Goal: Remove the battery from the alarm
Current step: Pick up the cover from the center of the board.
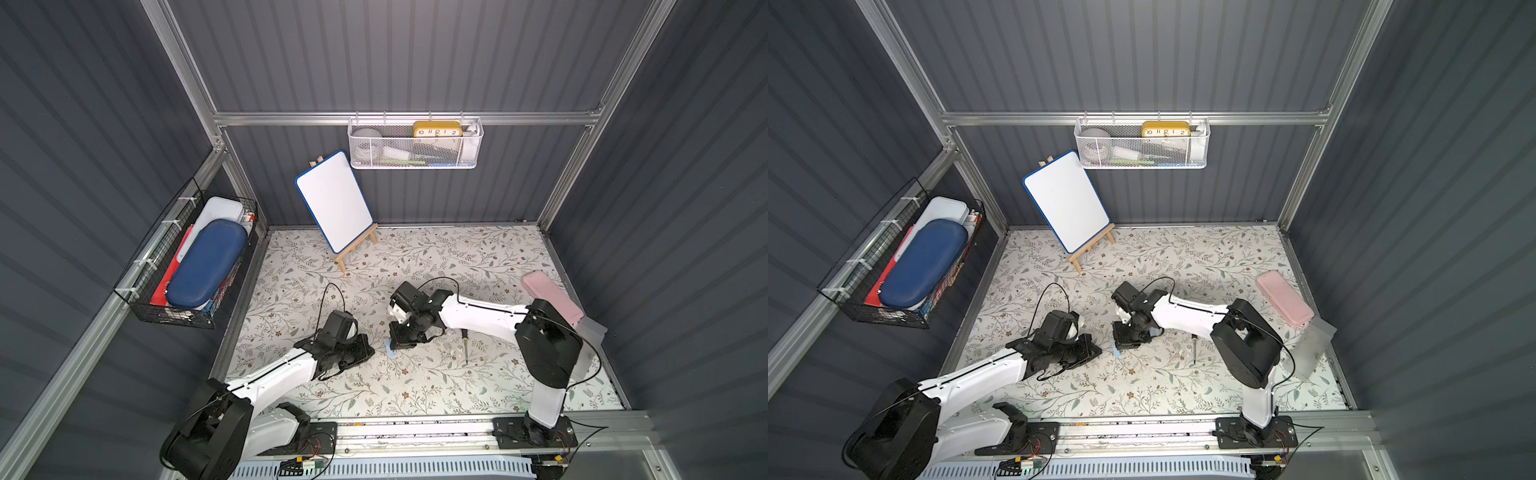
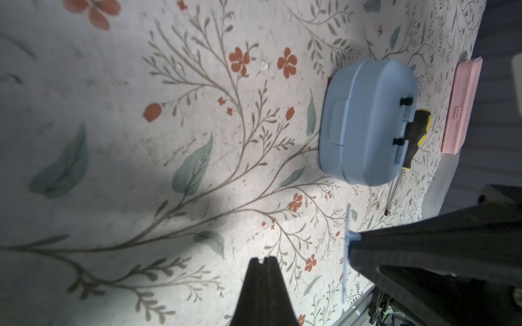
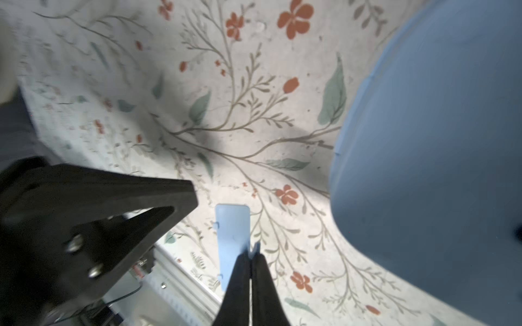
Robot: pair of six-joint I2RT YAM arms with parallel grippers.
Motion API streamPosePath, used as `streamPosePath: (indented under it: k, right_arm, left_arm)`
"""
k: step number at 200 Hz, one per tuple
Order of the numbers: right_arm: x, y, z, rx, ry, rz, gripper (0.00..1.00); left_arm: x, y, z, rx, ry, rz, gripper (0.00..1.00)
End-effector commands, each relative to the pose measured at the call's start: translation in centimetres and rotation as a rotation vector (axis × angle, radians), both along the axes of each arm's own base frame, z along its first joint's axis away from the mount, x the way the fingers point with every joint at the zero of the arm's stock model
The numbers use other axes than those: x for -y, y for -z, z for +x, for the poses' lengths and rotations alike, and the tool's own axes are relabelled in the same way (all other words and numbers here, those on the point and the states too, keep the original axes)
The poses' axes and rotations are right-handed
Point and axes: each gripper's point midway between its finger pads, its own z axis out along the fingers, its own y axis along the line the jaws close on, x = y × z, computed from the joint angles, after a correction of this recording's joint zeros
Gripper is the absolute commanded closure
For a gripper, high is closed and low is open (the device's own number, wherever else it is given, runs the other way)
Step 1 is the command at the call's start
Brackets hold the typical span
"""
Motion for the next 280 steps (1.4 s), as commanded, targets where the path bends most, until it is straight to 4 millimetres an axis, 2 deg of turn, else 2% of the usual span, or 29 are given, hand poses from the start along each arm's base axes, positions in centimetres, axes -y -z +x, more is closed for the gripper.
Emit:
streamPosePath:
  k: [1, 32, 67, 95, 115, 138, 155, 170, 188, 203, 220, 231, 245, 259, 261, 267, 280]
  right_arm:
    - [-1.2, -3.5, -1.3, -0.086, -0.080, 0.220, 0.95]
    - [-1.7, -8.0, -1.8, -0.228, -0.072, 0.522, 0.95]
    - [-2.3, -14.4, -2.1, -0.290, -0.128, 0.876, 0.94]
    - [-2.1, -17.9, -1.7, -0.333, -0.143, 1.051, 0.94]
    - [-2.2, -17.5, -1.4, -0.348, -0.122, 1.048, 0.94]
    - [-2.0, -18.1, -1.4, -0.330, -0.119, 1.063, 0.93]
    - [-2.0, -18.2, -1.3, -0.338, -0.117, 1.061, 0.93]
    - [-2.0, -18.0, -1.3, -0.343, -0.110, 1.058, 0.93]
    - [-1.9, -17.6, -0.9, -0.337, -0.089, 1.057, 0.96]
    - [-1.5, -15.8, 0.2, -0.314, -0.019, 1.006, 0.98]
    - [-0.9, -12.2, 0.4, -0.255, 0.031, 0.834, 1.00]
    - [-0.4, -10.9, 0.1, -0.189, 0.028, 0.703, 1.00]
    - [1.2, -9.7, 1.0, -0.058, 0.079, 0.503, 1.00]
    - [3.6, -8.4, 1.9, 0.076, 0.099, 0.252, 1.00]
    - [3.8, -8.6, 1.1, 0.056, 0.085, 0.230, 1.00]
    - [5.1, -7.7, 2.0, 0.157, 0.097, 0.094, 1.00]
    - [6.8, -7.0, 2.4, 0.249, 0.103, -0.072, 1.00]
  left_arm:
    - [0.2, -2.6, 1.4, 0.100, -0.003, -0.022, 0.87]
    - [0.0, -5.0, 2.2, 0.193, -0.001, -0.024, 0.75]
    - [-0.4, -7.3, 3.2, 0.271, -0.024, -0.012, 0.72]
    - [-0.4, -8.0, 3.6, 0.292, -0.033, -0.014, 0.72]
    - [-0.7, -8.1, 3.8, 0.295, -0.043, 0.000, 0.72]
    - [-1.4, -8.5, 3.8, 0.311, -0.074, 0.020, 0.72]
    - [-2.0, -9.9, 3.9, 0.357, -0.101, 0.014, 0.71]
    - [-2.5, -11.9, 3.8, 0.432, -0.124, -0.011, 0.67]
    - [-3.5, -14.9, 3.5, 0.546, -0.163, -0.055, 0.56]
    - [-3.8, -17.6, 2.7, 0.639, -0.168, -0.112, 0.49]
    - [-3.9, -19.5, 2.0, 0.696, -0.152, -0.156, 0.44]
    - [-3.6, -19.9, 1.8, 0.698, -0.134, -0.163, 0.42]
    - [-2.9, -19.4, 1.9, 0.665, -0.101, -0.162, 0.40]
    - [-2.0, -18.5, 2.3, 0.617, -0.069, -0.162, 0.40]
    - [-1.8, -18.4, 2.3, 0.610, -0.065, -0.163, 0.40]
    - [-1.5, -18.2, 2.5, 0.597, -0.053, -0.166, 0.40]
    - [-1.0, -17.7, 2.9, 0.573, -0.048, -0.171, 0.40]
